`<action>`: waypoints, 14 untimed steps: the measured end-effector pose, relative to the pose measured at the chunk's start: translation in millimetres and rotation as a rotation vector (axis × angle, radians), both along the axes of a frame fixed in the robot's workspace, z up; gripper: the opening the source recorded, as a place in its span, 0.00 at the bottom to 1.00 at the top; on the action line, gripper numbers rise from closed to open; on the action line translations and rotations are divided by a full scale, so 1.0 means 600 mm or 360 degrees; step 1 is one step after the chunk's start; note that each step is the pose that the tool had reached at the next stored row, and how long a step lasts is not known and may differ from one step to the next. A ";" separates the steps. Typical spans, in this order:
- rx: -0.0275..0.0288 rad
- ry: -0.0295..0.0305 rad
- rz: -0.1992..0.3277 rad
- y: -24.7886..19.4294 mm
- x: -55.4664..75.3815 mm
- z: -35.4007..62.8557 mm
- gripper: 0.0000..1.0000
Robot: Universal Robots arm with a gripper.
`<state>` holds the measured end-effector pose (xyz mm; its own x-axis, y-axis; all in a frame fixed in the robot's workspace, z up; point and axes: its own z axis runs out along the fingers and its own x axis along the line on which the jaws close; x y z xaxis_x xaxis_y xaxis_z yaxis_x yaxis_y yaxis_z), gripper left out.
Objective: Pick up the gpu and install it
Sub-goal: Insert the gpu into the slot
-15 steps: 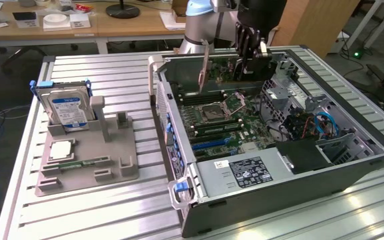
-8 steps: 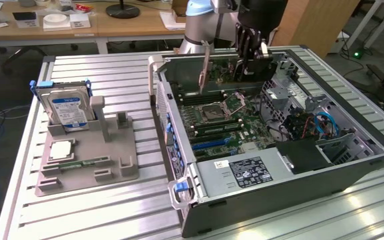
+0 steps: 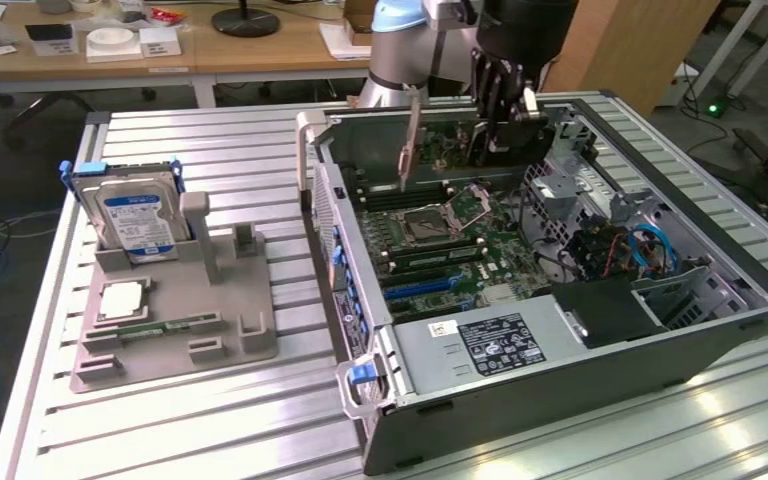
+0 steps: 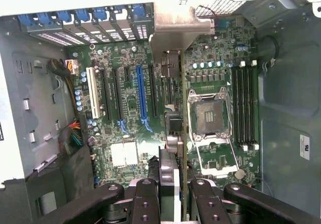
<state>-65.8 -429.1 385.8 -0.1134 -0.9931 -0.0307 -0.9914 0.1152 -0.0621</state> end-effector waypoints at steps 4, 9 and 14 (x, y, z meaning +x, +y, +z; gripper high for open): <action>0.00000 0.00013 0.0005 -0.0139 0.000 -0.004 0.28; 0.00108 0.00028 0.0009 -0.0248 -0.003 -0.009 0.28; 0.00109 0.00085 0.0023 -0.0258 -0.005 -0.018 0.28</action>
